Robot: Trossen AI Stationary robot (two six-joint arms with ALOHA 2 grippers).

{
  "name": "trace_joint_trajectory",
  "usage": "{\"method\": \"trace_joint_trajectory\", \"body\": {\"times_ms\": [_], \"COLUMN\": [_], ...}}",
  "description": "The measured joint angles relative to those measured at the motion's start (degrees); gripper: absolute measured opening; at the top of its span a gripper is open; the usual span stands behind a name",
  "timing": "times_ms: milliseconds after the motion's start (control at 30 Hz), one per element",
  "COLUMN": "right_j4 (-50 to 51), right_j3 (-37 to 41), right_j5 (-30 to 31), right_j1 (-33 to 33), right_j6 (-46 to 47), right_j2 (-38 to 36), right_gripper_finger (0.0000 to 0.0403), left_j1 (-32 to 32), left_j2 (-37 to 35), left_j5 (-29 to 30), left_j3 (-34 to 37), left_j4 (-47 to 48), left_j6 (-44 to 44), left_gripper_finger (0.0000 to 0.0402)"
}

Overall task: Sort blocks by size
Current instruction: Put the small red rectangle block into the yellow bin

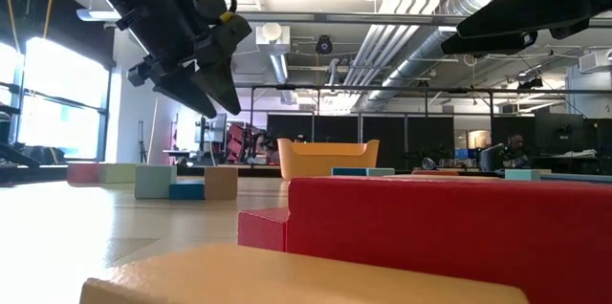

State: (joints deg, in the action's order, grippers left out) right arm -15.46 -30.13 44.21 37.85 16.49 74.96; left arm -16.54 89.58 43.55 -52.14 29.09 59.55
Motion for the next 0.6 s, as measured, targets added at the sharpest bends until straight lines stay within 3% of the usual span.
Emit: {"method": "trace_joint_trajectory", "body": {"times_ms": [333, 600], "right_j4": [0.0, 0.02], "right_j3": [0.0, 0.0], "right_j5": [0.0, -0.02], "right_j1": [0.01, 0.0], "right_j6": [0.02, 0.02], "right_j2": [0.0, 0.0], "right_gripper_finger": [0.0252, 0.0252], "left_j1": [-0.59, -2.89], "left_j2": [0.0, 0.0], "left_j5": [13.04, 19.54], "left_j3": [-0.01, -0.02], "left_j4": [0.01, -7.27], "left_j6": [-0.06, -1.4], "left_gripper_finger": [0.0211, 0.0211]}}
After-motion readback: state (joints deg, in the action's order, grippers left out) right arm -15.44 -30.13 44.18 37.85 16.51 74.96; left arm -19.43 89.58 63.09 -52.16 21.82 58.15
